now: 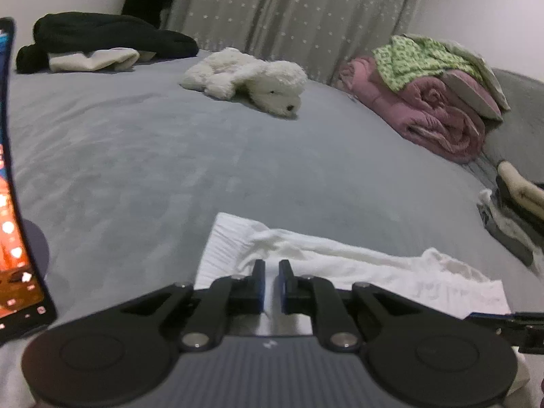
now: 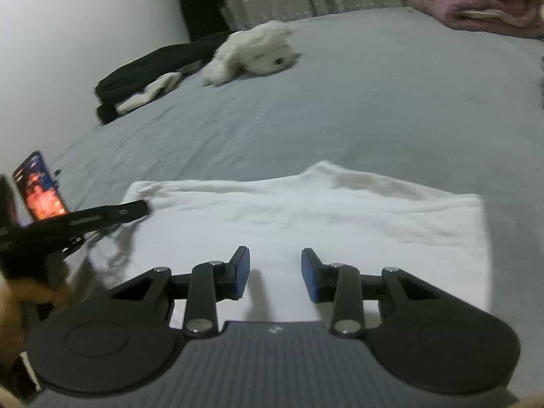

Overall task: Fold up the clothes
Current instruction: 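Lay the folded edge down and open both grippers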

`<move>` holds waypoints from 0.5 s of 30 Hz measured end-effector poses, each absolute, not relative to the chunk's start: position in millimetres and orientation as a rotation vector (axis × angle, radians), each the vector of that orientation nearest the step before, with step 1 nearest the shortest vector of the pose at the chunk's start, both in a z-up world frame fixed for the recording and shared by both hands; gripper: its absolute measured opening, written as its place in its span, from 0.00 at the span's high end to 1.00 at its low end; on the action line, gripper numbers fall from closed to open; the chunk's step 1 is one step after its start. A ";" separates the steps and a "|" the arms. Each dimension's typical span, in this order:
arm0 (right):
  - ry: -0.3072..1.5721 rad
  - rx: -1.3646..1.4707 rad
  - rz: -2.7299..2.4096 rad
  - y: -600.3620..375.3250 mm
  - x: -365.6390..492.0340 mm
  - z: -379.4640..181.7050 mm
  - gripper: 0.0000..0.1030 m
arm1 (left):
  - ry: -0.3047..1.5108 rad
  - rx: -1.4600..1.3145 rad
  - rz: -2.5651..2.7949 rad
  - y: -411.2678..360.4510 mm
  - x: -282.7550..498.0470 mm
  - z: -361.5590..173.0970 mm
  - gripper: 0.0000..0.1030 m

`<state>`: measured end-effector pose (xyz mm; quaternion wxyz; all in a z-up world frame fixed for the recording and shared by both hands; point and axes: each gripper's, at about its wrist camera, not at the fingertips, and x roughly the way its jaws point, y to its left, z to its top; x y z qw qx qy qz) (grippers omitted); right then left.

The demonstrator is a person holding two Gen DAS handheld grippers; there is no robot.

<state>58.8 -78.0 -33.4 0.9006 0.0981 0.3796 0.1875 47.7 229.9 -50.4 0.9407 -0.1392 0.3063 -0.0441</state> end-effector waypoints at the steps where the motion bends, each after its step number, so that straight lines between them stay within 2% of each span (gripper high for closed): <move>1: 0.783 0.208 0.376 -84.4 58.9 -33.3 0.63 | 0.619 -0.289 -0.084 230.6 46.9 -48.1 0.88; 2: 0.777 0.211 0.366 -89.3 59.1 -32.5 0.63 | 0.612 -0.292 -0.077 230.8 46.1 -45.3 0.85; 8: 0.740 0.227 0.305 -116.7 60.2 -28.8 0.63 | 0.584 -0.356 -0.171 221.3 51.0 -39.5 0.85; 15: 0.694 0.104 0.235 -124.8 67.2 -40.2 0.63 | 0.637 -0.248 -0.171 198.7 62.9 -57.7 0.82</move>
